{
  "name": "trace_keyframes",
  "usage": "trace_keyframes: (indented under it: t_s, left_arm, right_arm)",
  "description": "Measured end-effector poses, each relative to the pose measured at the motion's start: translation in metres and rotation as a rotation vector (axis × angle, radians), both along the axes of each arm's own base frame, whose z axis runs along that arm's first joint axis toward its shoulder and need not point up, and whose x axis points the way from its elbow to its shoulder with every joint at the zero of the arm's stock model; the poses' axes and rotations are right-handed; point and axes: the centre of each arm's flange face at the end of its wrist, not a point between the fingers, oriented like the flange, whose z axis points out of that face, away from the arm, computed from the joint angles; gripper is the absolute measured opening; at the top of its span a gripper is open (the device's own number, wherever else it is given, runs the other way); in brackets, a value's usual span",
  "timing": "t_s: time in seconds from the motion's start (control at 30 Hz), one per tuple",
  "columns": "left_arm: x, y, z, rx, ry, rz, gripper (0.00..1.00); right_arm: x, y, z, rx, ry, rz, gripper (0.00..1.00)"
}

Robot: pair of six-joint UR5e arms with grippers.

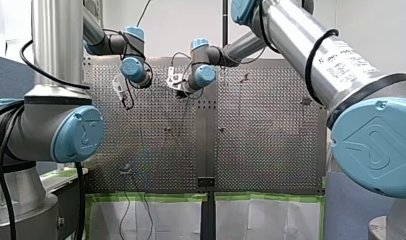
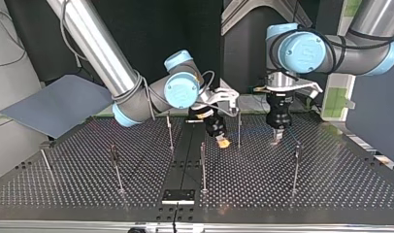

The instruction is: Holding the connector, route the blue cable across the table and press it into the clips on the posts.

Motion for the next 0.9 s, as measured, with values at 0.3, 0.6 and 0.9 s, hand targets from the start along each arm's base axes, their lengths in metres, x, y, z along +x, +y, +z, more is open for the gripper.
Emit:
trace_keyframes:
  t_s: [0.3,0.6,0.9]
  left_arm:
    - [-0.01,-0.022,-0.049,-0.002,0.05,-0.02,0.0]
    - [-0.022,-0.032,-0.112,-0.006,0.124,0.002,0.0]
    - [-0.035,-0.019,-0.179,0.073,0.214,0.029,0.0]
  right_arm:
    - [-0.012,0.003,-0.035,0.037,0.067,-0.006,0.0]
    - [-0.026,0.009,-0.071,0.071,0.139,-0.013,0.0]
    - [-0.036,0.021,-0.106,0.101,0.184,-0.012,0.0]
